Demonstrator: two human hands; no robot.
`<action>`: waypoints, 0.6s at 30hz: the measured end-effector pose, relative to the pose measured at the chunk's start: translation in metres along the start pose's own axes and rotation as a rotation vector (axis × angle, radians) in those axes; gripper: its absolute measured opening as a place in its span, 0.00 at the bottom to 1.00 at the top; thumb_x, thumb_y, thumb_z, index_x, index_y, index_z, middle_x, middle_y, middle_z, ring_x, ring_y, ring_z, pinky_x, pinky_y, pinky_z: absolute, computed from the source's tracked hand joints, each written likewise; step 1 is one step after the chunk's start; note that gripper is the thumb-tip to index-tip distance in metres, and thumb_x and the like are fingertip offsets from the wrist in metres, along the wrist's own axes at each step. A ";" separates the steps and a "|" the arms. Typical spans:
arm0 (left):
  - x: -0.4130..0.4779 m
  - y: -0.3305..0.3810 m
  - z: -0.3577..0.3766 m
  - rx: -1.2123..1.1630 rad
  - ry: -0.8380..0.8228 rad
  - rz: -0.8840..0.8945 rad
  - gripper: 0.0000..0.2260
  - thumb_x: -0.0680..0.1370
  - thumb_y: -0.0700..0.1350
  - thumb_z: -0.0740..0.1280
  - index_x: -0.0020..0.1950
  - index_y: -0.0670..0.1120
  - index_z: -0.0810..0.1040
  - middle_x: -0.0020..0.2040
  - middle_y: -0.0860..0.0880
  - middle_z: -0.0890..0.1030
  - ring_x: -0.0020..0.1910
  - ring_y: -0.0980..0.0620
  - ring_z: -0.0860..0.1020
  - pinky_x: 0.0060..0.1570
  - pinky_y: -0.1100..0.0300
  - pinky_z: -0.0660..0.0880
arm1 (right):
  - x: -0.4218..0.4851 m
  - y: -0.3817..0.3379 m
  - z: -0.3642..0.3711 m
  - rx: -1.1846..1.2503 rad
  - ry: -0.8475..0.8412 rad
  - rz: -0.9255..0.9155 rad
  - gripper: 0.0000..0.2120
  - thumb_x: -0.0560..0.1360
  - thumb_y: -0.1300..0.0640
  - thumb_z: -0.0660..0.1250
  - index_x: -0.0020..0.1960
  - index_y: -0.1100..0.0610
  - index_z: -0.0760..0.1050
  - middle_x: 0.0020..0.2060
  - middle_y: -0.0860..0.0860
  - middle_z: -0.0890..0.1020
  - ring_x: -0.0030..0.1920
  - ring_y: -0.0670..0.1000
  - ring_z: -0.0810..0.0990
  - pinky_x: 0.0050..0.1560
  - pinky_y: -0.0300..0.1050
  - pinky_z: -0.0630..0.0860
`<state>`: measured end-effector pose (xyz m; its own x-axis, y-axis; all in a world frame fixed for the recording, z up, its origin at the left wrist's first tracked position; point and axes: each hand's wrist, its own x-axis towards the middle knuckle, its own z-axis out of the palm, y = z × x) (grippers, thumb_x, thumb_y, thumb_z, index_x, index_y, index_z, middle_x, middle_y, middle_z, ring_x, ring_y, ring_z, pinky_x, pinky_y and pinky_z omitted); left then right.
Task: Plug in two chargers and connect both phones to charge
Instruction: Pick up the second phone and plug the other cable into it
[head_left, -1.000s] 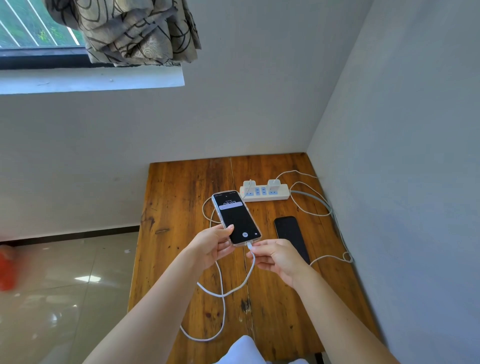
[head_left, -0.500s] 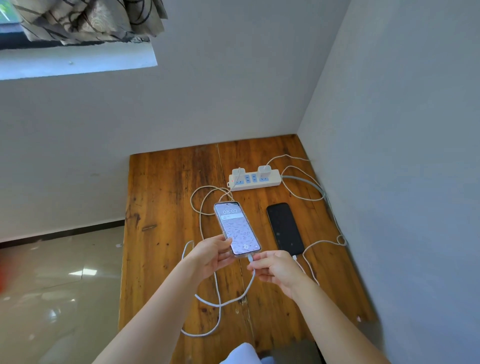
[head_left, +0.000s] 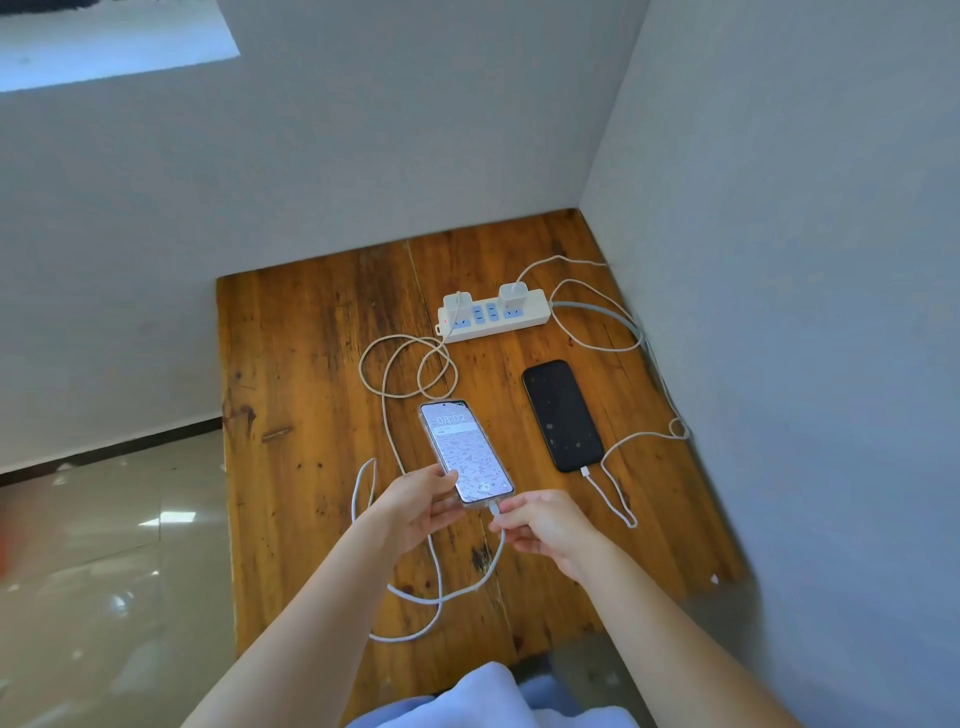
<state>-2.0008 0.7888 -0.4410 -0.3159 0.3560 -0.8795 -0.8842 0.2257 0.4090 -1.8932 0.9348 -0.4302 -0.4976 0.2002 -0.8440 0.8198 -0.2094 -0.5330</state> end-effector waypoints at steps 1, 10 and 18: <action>0.003 0.000 -0.001 0.003 0.001 -0.003 0.07 0.79 0.38 0.63 0.55 0.47 0.75 0.52 0.44 0.84 0.49 0.48 0.83 0.46 0.56 0.79 | 0.002 0.000 0.001 -0.003 0.002 0.000 0.07 0.71 0.62 0.72 0.47 0.55 0.80 0.44 0.53 0.85 0.45 0.51 0.84 0.41 0.41 0.79; 0.029 0.002 -0.009 0.045 -0.032 -0.023 0.15 0.78 0.37 0.64 0.65 0.45 0.72 0.52 0.45 0.85 0.47 0.49 0.84 0.38 0.58 0.81 | 0.027 0.009 0.009 -0.045 0.055 0.042 0.06 0.71 0.62 0.72 0.45 0.53 0.80 0.44 0.50 0.83 0.45 0.49 0.82 0.42 0.39 0.78; 0.050 0.003 -0.017 0.029 -0.030 -0.060 0.16 0.78 0.37 0.64 0.66 0.47 0.72 0.54 0.45 0.84 0.50 0.48 0.84 0.44 0.56 0.81 | 0.048 0.015 0.021 -0.031 0.149 0.046 0.07 0.72 0.63 0.71 0.42 0.51 0.79 0.44 0.48 0.82 0.45 0.47 0.80 0.41 0.38 0.76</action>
<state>-2.0256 0.7919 -0.4878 -0.2517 0.3677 -0.8952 -0.8907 0.2739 0.3629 -1.9110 0.9212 -0.4798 -0.4138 0.3314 -0.8479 0.8502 -0.1924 -0.4901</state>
